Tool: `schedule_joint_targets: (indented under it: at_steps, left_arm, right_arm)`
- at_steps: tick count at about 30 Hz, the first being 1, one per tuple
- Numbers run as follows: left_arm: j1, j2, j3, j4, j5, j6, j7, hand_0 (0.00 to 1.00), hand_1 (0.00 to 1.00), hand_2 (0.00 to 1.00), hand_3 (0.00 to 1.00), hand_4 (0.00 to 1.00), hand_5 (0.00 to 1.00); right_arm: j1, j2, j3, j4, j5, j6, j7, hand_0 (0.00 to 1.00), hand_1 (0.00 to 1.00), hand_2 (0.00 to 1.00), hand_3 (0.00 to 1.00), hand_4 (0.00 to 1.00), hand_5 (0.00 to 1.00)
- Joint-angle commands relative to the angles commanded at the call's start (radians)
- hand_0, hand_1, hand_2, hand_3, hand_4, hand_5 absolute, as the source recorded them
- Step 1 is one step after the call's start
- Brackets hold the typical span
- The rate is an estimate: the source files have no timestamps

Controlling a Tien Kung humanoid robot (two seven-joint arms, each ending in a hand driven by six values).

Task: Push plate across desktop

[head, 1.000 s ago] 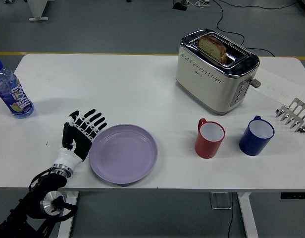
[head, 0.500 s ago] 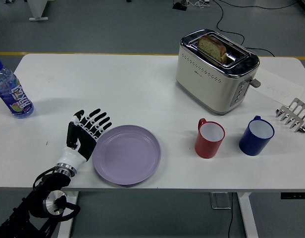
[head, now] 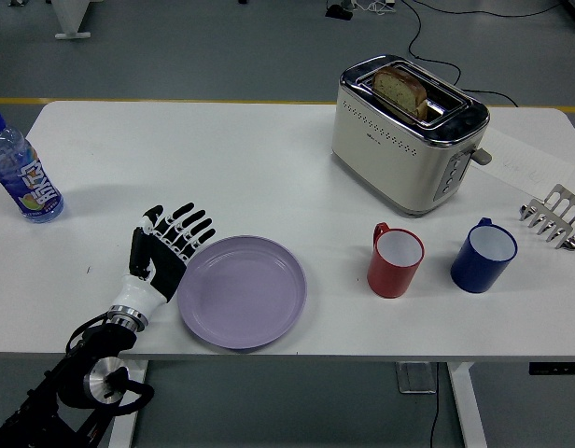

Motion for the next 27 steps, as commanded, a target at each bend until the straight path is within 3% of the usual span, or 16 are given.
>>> schedule_joint_targets:
  at_steps: [9,18,20,24,27]
  left_arm:
    - [0.003,0.0,-0.018,-0.014,0.013,0.007,0.002,0.714,0.702,0.654,0.621,0.524,0.998]
    - [-0.009,0.0,-0.099,-0.063,0.075,0.029,0.024,0.713,0.701,0.653,0.623,0.525,0.998]
    - [-0.012,0.009,-0.129,-0.07,0.078,0.033,0.028,0.713,0.701,0.653,0.623,0.525,0.998]
    - [-0.015,0.051,-0.181,-0.076,0.076,0.039,0.032,0.712,0.698,0.653,0.626,0.526,0.998]
    - [-0.013,0.098,-0.22,-0.078,0.065,0.045,0.029,0.712,0.696,0.653,0.626,0.527,0.998]
  right_arm:
    - [-0.001,0.0,0.002,0.0,-0.002,-0.002,-0.001,0.591,0.522,0.605,0.623,0.375,0.564]
    - [-0.005,0.002,0.005,0.0,-0.003,-0.005,-0.003,0.591,0.523,0.604,0.622,0.376,0.564]
    - [-0.007,0.002,0.004,0.0,-0.002,-0.004,-0.002,0.591,0.523,0.604,0.622,0.376,0.564]
    - [-0.011,0.002,0.005,0.0,-0.002,-0.005,-0.002,0.592,0.522,0.604,0.622,0.378,0.564]
    - [-0.013,0.003,0.006,0.0,-0.002,-0.006,-0.003,0.592,0.522,0.604,0.622,0.378,0.567]
